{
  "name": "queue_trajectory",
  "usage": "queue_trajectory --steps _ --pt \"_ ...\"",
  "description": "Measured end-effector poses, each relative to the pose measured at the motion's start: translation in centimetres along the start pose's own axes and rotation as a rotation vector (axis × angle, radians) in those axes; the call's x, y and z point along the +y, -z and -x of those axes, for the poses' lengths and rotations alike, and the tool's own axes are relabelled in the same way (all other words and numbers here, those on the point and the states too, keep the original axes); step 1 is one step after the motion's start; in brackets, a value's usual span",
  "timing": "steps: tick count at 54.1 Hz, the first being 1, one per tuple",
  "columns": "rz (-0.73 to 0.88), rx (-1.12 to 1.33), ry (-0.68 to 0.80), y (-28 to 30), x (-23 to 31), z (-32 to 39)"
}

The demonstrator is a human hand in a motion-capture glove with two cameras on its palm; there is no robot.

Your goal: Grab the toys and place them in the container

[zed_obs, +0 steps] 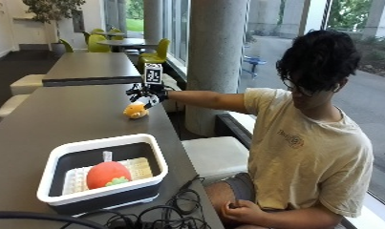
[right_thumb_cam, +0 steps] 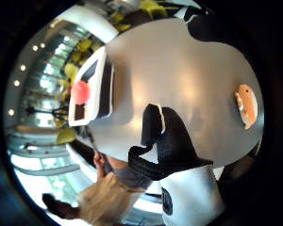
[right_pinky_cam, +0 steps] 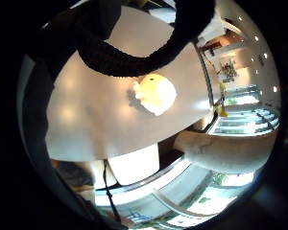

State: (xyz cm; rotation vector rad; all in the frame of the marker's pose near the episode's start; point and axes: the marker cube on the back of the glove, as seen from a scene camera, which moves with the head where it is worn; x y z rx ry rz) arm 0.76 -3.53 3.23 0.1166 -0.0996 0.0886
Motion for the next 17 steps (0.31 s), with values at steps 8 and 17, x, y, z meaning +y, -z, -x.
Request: queue_trajectory --steps 8,17 --pt "-0.003 0.042 -0.031 0.32 0.13 -0.37" --pt "-0.008 0.021 -0.021 0.49 0.01 -0.08"
